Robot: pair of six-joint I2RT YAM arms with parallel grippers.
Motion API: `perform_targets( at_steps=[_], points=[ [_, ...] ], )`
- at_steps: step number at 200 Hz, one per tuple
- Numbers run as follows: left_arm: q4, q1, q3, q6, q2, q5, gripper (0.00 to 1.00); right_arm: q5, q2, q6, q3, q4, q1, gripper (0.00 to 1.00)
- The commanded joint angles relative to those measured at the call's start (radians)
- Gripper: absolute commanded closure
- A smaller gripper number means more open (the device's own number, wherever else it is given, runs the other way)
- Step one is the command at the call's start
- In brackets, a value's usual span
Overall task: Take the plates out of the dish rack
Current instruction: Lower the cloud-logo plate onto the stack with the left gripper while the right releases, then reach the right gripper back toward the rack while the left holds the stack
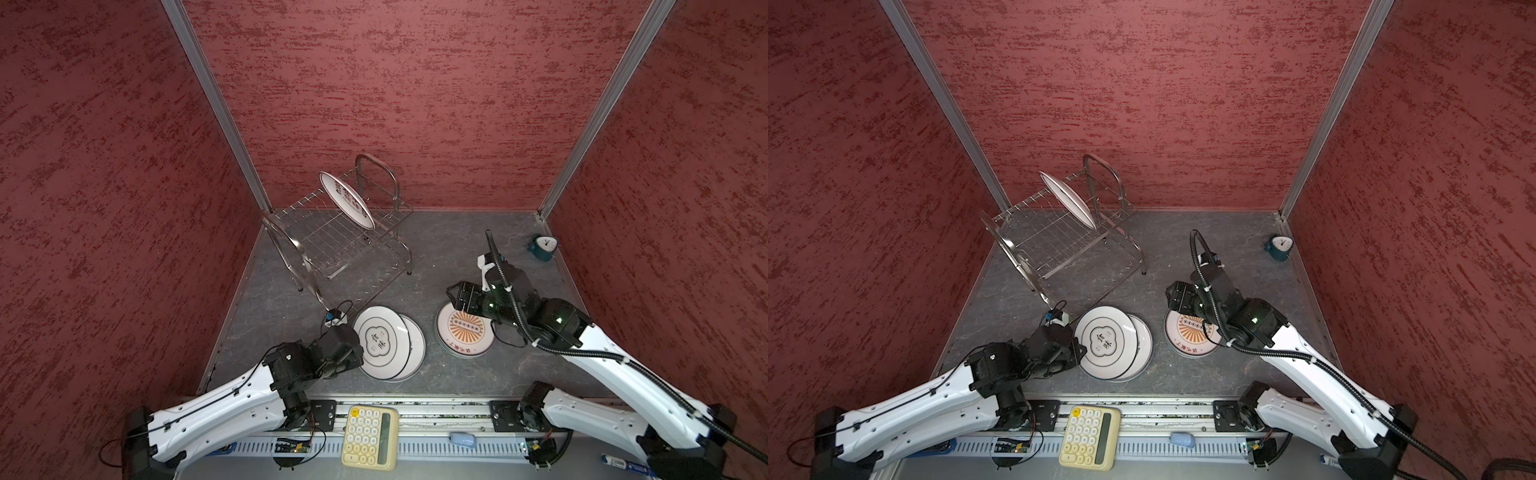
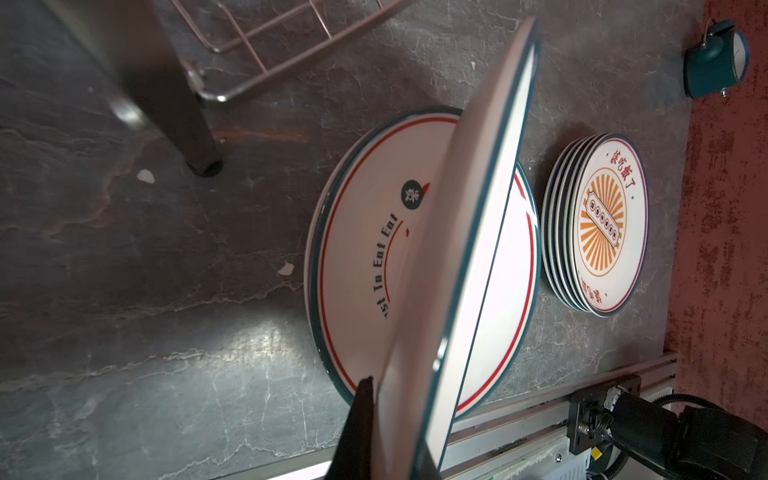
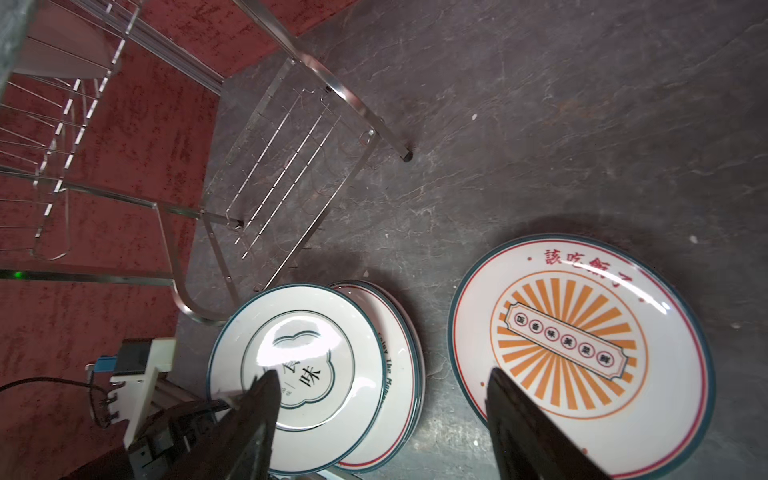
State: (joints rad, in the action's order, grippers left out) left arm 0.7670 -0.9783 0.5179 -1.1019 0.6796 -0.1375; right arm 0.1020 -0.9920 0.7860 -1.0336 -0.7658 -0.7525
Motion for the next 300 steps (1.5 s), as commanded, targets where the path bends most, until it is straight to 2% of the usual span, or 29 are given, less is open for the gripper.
perform_targets(
  at_steps=[1, 62, 128, 167, 188, 240, 275, 300],
  points=[
    [-0.065, 0.041, -0.002, 0.016, -0.008, 0.045, 1.0, 0.04, -0.029, -0.033, -0.019, -0.021, -0.001, 0.22],
    [-0.042, 0.115, -0.021, -0.012, 0.077, 0.136, 0.98, 0.01, -0.135, -0.099, -0.092, 0.009, 0.005, 0.19],
    [-0.08, 0.122, -0.053, -0.051, 0.182, 0.18, 0.8, -0.067, -0.404, -0.229, -0.282, 0.066, 0.032, 0.2],
    [-0.077, 0.128, -0.065, -0.064, 0.184, 0.186, 0.58, -0.124, -0.527, -0.268, -0.338, 0.112, 0.057, 0.2],
    [-0.067, 0.137, -0.054, -0.057, 0.19, 0.183, 0.53, -0.135, -0.567, -0.282, -0.358, 0.114, 0.059, 0.2],
    [-0.075, 0.151, -0.004, -0.02, 0.273, 0.184, 0.49, -0.009, -0.603, -0.33, -0.465, 0.048, 0.061, 0.2],
    [-0.076, 0.165, 0.051, 0.017, 0.323, 0.178, 0.47, -0.026, -0.564, -0.404, -0.554, 0.065, 0.062, 0.2],
    [-0.016, 0.185, 0.098, 0.043, 0.287, 0.158, 0.36, -0.07, -0.505, -0.457, -0.558, 0.163, 0.062, 0.21]
  ],
)
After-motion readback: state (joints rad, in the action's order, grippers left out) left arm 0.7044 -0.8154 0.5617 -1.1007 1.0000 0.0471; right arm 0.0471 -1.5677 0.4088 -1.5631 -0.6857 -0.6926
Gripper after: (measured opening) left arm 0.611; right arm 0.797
